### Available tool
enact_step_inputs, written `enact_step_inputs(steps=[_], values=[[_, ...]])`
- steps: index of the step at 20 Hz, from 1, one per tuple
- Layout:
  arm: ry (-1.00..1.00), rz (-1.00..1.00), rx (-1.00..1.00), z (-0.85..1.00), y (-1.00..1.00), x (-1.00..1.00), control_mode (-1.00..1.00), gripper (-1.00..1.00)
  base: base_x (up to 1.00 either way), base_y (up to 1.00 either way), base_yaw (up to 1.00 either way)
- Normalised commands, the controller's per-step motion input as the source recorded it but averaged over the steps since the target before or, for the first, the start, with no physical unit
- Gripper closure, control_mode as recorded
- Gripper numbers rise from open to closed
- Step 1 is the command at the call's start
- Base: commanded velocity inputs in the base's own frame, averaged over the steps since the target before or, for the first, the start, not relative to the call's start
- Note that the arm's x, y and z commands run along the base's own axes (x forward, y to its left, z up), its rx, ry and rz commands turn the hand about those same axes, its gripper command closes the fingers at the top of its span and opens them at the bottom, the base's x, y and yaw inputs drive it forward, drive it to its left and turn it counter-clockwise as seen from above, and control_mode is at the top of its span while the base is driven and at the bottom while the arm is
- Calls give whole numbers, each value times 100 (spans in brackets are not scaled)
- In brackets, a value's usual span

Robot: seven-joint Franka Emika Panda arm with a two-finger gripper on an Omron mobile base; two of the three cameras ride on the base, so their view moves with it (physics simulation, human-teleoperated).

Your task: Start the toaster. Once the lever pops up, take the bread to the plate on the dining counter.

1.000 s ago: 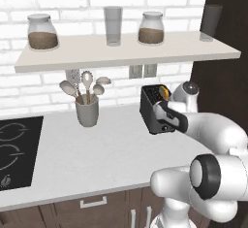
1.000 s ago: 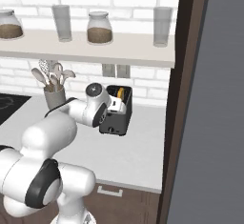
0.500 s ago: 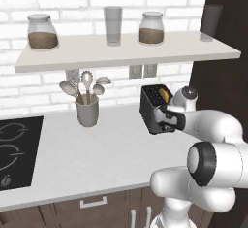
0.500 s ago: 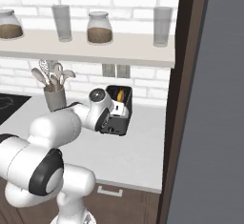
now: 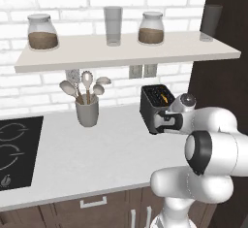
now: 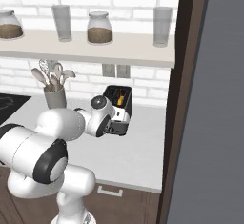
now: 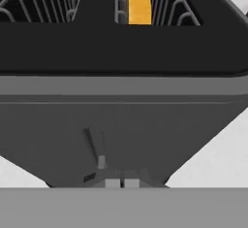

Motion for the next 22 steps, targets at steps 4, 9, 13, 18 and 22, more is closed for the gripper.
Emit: enact_step_inputs(steps=[4,9,13,18,22], values=[[0,0,0,-34,0,0,-100,100,0,0,0],[0,0,0,-10,0,-1,-100,100,0,0,0],[0,0,0,29,0,-19,-100,100,0,0,0],[0,0,0,62,9,-34,-100,100,0,0,0],[0,0,-11,52,58,-36,-100,100,0,0,0]])
